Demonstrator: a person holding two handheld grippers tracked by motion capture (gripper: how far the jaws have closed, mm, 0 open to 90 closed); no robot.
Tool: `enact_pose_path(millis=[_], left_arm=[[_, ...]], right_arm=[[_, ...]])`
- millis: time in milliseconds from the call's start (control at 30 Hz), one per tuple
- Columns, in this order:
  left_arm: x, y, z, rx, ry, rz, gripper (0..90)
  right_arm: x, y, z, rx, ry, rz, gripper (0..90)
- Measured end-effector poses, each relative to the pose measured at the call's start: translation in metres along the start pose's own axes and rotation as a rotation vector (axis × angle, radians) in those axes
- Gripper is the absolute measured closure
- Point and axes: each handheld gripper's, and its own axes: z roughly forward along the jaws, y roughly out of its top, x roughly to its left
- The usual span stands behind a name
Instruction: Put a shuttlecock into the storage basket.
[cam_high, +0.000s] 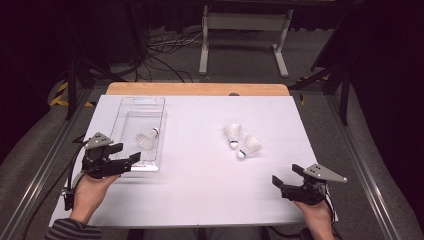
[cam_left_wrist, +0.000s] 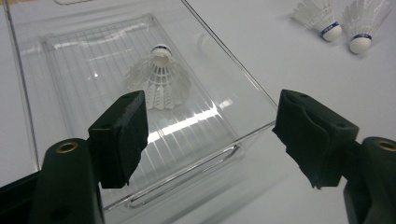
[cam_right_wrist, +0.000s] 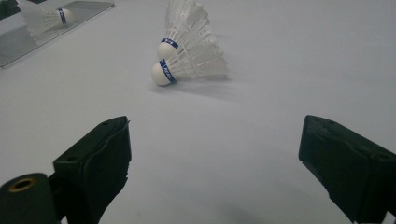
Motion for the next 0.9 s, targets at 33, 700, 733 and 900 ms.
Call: enact_pose_path(millis=[33,700,733,900], left_arm=[[0.0,-0.001,0.0,-0.002,0.0,0.003,26.5],[-0.01,-0.028,-0.011,-0.083,-0.014,0.027,24.9],[-0.011,-0.03,-0.011,-0.088,-0.016,0.031,24.9],[-0.011,-0.038,-0.01,-0.097,-0.025,0.02,24.9]], right_arm=[[0.0,0.0,0.0,0.0,0.001,0.0,9.8],[0.0,0.0,0.0,0.002,0.0,-0.003,9.8],[0.0,0.0,0.0,0.001,-0.001,-0.001,9.8],[0.0,0.0,0.0,0.003,-0.002,-0.006,9.8]])
